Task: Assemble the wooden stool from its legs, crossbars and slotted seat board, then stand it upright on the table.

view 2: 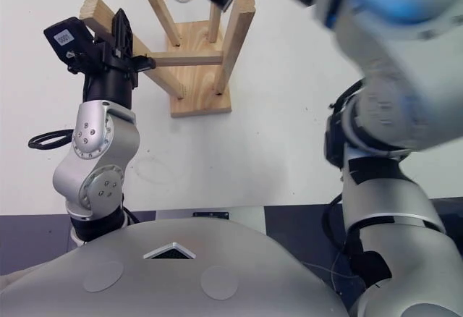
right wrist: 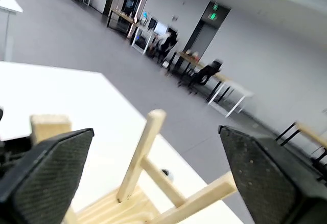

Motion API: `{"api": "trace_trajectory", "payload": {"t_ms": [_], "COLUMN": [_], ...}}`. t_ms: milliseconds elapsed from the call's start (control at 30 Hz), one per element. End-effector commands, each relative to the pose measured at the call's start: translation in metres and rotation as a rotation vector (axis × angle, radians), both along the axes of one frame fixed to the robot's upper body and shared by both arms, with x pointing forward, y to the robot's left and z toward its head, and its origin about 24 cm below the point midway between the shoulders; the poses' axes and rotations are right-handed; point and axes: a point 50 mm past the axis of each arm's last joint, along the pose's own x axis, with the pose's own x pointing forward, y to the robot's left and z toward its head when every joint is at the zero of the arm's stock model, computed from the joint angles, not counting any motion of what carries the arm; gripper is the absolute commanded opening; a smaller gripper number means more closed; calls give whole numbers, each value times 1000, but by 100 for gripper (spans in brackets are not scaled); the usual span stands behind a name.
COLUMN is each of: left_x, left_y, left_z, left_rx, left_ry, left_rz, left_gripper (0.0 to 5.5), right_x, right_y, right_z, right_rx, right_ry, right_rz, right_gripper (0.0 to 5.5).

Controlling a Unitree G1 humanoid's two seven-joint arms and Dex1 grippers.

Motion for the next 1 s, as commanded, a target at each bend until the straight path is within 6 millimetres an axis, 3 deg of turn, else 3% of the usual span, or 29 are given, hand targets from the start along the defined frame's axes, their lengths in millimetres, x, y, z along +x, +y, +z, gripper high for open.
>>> {"api": "trace_trajectory", "payload": {"t_ms": [33,300,467,833,1000], "left_x": [4,8,10,7,7], "left_y": [-7,-10,-14,-16,-8], "left_z": [-20,-14,-10,-17,-24], "left_rx": [67,137,188,269,231], "left_ry": [97,54,32,79,128], "left_rz": [-19,-40,-58,-79,-26], "left_gripper": [104,104,104,104,104], "right_x": [8,5,6,0,2], "right_y": [12,39,37,39,34], "right_z": [-36,-66,-86,-90,-70], "right_rx": [-125,-426,-572,-577,-504], "right_ry": [-67,-227,-155,-72,-219], "right_rz": [-59,46,29,50,8], "right_gripper": [454,454,454,454,454]}}
